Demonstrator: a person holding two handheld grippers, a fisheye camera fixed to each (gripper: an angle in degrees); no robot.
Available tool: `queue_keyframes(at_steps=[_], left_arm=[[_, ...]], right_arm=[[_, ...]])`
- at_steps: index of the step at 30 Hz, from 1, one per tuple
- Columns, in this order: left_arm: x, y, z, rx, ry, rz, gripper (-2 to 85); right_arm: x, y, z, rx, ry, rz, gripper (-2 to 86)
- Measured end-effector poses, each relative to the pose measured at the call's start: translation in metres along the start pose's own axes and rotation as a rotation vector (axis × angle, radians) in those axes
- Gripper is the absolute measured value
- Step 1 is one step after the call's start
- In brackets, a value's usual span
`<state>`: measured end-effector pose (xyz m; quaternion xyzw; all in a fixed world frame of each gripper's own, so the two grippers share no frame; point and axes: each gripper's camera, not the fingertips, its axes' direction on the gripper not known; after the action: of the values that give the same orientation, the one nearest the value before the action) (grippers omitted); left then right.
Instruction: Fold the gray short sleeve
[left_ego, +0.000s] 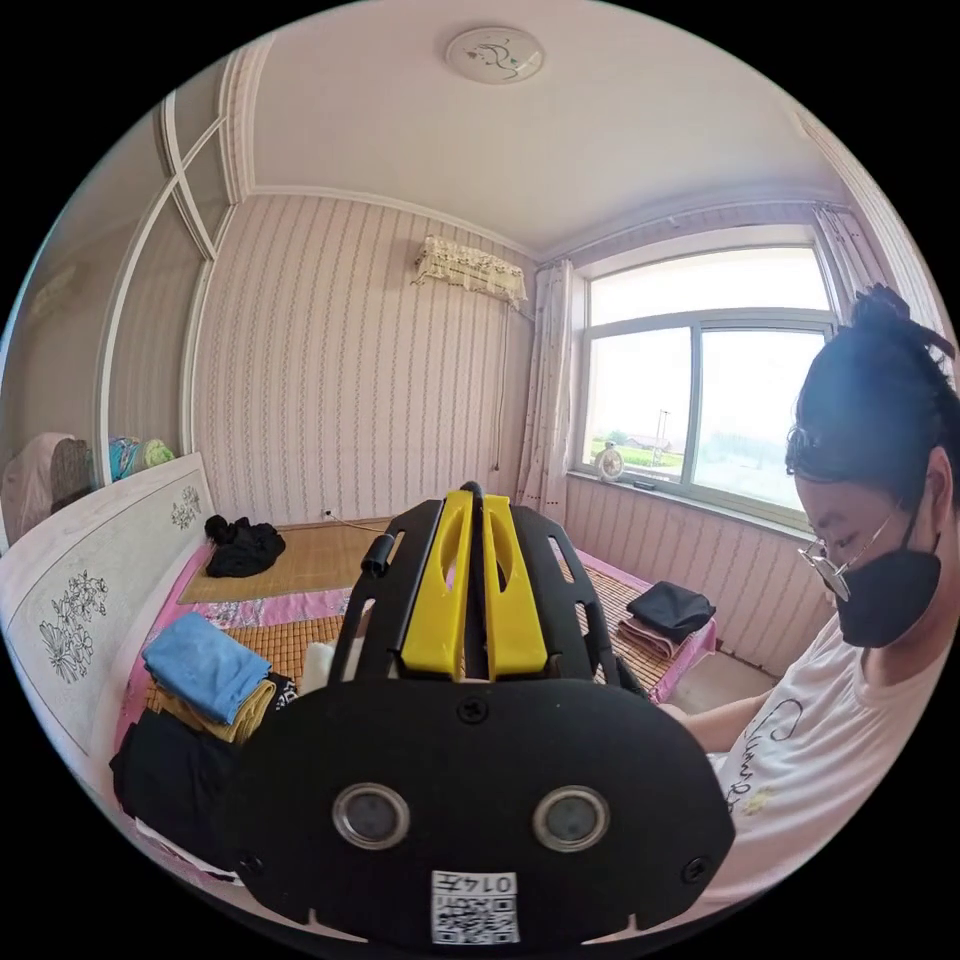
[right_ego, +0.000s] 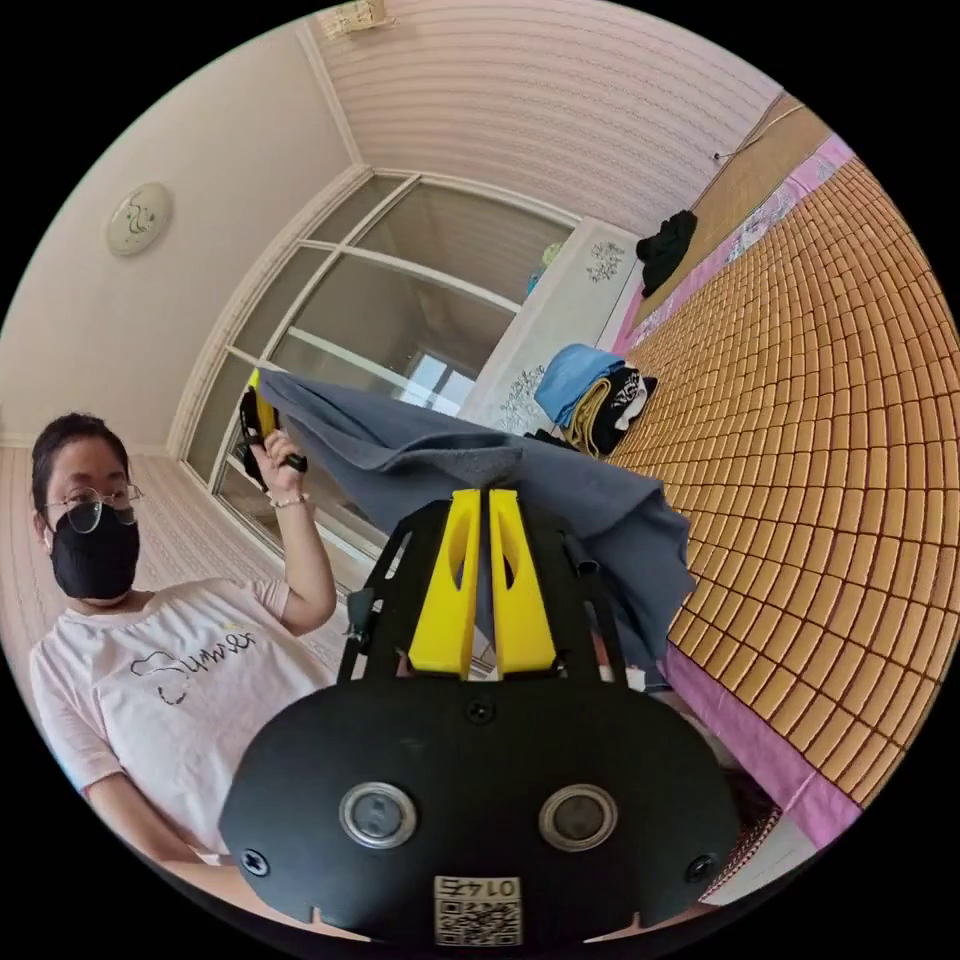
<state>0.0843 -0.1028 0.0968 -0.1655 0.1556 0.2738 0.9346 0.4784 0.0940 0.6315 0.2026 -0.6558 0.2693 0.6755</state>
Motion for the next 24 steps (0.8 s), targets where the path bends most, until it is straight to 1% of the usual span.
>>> queue_keyframes(at_steps=[1,3,6,7,9,11,14,17,19,21,23,24], left_arm=[[-0.008,0.000,0.008,-0.009,-0.017,-0.025,-1.0],[-0.020,0.000,0.024,-0.023,-0.028,-0.062,-1.0],[-0.041,-0.010,0.064,-0.081,-0.090,-0.084,-1.0],[-0.051,-0.018,0.084,-0.107,-0.141,-0.080,-1.0],[-0.069,-0.032,0.111,-0.107,-0.192,-0.126,-1.0],[-0.087,-0.053,0.130,-0.050,-0.214,-0.196,-1.0],[-0.085,-0.069,0.141,0.021,-0.180,-0.168,-1.0],[-0.078,-0.057,0.154,0.018,-0.092,-0.127,-1.0],[-0.076,-0.035,0.165,-0.024,-0.021,-0.124,-1.0],[-0.075,-0.002,0.180,-0.097,0.030,-0.133,-1.0],[-0.072,0.057,0.208,-0.252,0.049,-0.162,-1.0],[-0.071,0.073,0.216,-0.298,0.046,-0.173,-1.0]], right_arm=[[0.002,-0.006,-0.015,0.036,-0.031,0.002,1.4],[0.000,-0.017,-0.035,0.068,-0.009,-0.027,1.0],[-0.010,-0.055,-0.068,0.138,0.099,-0.063,0.7],[-0.019,-0.081,-0.082,0.172,0.147,-0.079,0.6],[-0.046,-0.128,-0.097,0.201,0.254,-0.155,0.5],[-0.107,-0.182,-0.111,0.278,0.383,-0.325,0.5],[-0.179,-0.216,-0.123,0.357,0.449,-0.520,0.5],[-0.213,-0.210,-0.130,0.391,0.565,-0.643,0.5],[-0.211,-0.193,-0.134,0.368,0.613,-0.663,0.5],[-0.191,-0.170,-0.134,0.320,0.675,-0.638,0.5],[-0.142,-0.133,-0.129,0.215,0.778,-0.534,0.5],[-0.126,-0.123,-0.127,0.188,0.799,-0.494,0.5]])
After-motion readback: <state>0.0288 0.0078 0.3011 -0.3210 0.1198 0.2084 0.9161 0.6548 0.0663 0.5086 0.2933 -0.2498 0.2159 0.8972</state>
